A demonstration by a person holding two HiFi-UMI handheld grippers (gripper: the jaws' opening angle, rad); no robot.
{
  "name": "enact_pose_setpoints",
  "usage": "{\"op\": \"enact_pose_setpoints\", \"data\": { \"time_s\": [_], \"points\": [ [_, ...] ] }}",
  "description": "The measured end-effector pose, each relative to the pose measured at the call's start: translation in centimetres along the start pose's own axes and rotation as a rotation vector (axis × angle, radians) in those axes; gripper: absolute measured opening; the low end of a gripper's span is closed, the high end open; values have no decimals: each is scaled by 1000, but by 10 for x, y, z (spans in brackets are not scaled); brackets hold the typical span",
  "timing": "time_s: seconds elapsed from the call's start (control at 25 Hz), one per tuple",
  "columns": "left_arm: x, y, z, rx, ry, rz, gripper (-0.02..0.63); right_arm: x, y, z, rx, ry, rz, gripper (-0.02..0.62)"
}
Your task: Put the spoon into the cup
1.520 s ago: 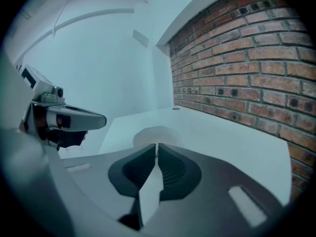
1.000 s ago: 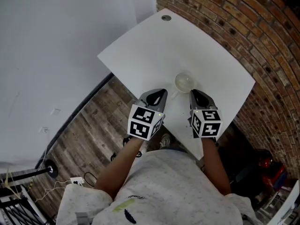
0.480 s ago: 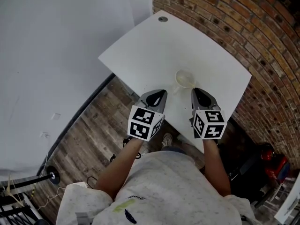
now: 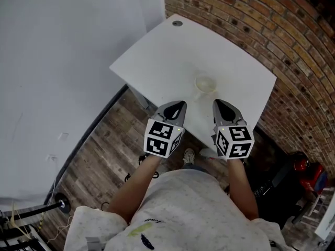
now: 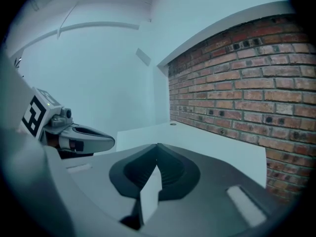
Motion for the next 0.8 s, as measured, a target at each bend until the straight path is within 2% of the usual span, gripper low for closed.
{"op": "enact_pose_setpoints", "data": {
  "time_s": [0.8],
  "points": [
    [-3, 15, -7, -24, 6, 16, -8, -6, -4, -23, -16, 1, 0, 11]
  ]
}}
Point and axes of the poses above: the fingertips, and each gripper's own axes: z forward along the fingers, y to its right, x out of its top, the point moved 4 cm from there along -z, backward along the fingers, and after that the axes turned 11 degrees about -z, right-handed, at the moved point
